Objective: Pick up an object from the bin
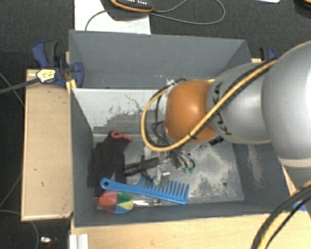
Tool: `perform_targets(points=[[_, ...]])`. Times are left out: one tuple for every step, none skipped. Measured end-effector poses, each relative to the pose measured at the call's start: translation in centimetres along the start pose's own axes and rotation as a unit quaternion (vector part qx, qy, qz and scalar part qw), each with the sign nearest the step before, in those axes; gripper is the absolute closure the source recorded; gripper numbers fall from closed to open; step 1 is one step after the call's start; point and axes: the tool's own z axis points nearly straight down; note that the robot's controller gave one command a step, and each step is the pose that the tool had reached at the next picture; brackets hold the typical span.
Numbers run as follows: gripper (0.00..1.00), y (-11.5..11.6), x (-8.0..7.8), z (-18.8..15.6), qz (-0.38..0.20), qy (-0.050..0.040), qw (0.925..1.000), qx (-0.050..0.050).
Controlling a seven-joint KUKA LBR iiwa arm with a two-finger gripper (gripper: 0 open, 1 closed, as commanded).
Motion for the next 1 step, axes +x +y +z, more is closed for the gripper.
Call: perform_targets(points=[[1.00, -0.22, 0.25, 1.03, 0.039, 0.0008, 0.9993, -0.001]])
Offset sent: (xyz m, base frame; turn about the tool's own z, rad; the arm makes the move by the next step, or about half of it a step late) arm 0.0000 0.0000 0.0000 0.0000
